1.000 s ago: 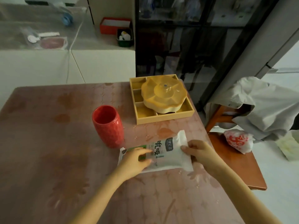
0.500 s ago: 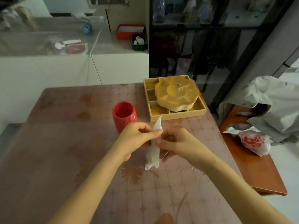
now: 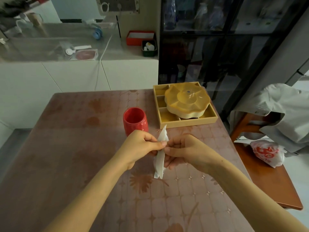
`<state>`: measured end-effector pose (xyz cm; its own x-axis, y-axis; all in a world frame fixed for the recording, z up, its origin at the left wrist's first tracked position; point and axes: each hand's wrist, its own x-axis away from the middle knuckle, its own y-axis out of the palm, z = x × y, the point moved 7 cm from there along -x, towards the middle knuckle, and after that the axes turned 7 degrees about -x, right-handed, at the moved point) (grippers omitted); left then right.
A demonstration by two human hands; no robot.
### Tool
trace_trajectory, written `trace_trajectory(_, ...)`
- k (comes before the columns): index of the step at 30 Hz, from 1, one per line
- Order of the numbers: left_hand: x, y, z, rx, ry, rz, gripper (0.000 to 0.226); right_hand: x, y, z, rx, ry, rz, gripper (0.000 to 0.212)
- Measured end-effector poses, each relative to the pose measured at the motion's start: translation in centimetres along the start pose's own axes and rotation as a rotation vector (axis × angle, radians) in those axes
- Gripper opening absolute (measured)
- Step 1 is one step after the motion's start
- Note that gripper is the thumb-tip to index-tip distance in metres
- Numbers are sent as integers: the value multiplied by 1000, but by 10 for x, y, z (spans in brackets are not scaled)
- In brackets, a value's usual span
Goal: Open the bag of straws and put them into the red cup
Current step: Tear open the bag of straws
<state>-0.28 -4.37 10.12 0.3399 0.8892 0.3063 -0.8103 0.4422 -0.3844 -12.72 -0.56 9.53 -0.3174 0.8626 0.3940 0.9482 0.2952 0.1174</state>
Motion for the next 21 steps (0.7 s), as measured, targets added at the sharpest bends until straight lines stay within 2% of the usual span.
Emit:
trace_trajectory(10, 0, -7, 8, -89, 23, 27, 10, -5, 2, -7, -1, 64, 22, 24)
trace_trajectory(15, 1, -5, 15, -217, 52, 58, 15, -11, 5, -12, 256, 87, 115, 16)
trace_trajectory(19, 3, 0, 16, -166, 27, -37, 28, -12, 6, -15, 448, 83, 194, 17)
trace_trajectory(21, 3, 2, 17, -189, 42, -61, 24, -11, 4, -15, 473, 74, 220, 17)
